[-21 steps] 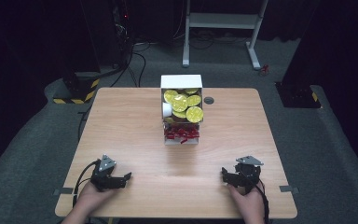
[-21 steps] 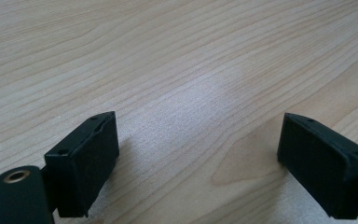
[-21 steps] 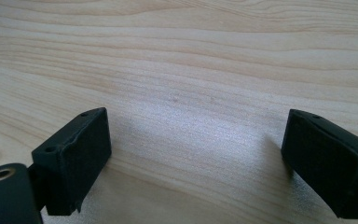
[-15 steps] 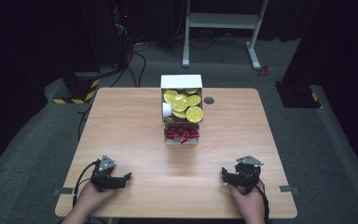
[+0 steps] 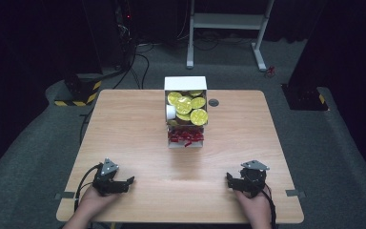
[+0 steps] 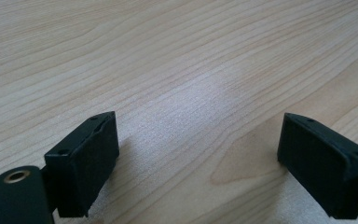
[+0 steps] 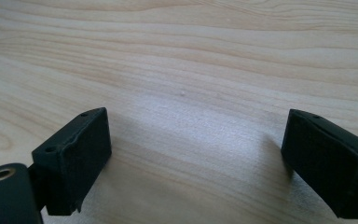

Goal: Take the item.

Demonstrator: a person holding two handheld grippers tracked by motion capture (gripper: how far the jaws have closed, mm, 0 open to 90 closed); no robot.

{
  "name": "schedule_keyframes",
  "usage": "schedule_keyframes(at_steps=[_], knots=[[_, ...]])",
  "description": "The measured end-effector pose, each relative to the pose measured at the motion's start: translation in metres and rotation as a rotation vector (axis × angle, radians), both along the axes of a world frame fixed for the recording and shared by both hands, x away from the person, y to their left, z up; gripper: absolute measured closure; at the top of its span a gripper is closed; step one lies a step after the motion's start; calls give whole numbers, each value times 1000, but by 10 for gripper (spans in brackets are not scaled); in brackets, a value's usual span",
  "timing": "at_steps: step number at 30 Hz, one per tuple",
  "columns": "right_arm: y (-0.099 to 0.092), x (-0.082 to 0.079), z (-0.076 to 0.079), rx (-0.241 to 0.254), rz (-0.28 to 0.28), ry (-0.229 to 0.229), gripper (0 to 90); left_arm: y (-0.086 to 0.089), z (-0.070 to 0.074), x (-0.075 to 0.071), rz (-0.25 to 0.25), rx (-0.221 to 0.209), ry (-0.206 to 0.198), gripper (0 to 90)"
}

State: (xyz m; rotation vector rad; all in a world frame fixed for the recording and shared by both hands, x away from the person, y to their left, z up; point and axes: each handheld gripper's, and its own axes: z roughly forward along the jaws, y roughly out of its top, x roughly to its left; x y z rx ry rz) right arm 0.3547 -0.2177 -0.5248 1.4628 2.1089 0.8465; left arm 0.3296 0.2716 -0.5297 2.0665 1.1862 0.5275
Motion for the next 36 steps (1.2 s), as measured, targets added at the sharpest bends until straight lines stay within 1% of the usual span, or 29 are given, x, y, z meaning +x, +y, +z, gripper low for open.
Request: schedule_keyframes(at_steps=[2, 6, 9, 11, 13, 17, 19, 27, 28, 30, 36], knots=[[1, -1, 0, 1, 10, -6, 82, 0, 0, 0, 0, 0, 0, 128], [2, -3, 0, -7, 38, -5, 82, 0, 0, 0, 0, 0, 0, 128], [3, -4, 0, -2, 48, 2, 86, 0, 0, 0, -1, 0, 1, 128], [5, -5, 1, -3, 52, 5, 111, 0, 0, 0, -1, 0, 0, 128], [7, -7, 3, 6, 64, 2, 119, 0, 0, 0, -1, 0, 1, 128], [16, -10, 6, 13, 97, -15, 121, 0, 0, 0, -1, -1, -1, 127], [17, -11, 7, 13, 102, -18, 122, 0, 0, 0, -2, 0, 1, 127], [28, -17, 14, 23, 142, -60, 123, 0, 0, 0, -1, -1, -1, 127], [29, -18, 14, 27, 142, -59, 124, 0, 0, 0, -2, 0, 1, 127], [32, -20, 16, 26, 157, -75, 131, 0, 0, 0, -1, -1, -1, 127], [36, -23, 19, 32, 166, -93, 136, 0, 0, 0, -2, 0, 1, 127]])
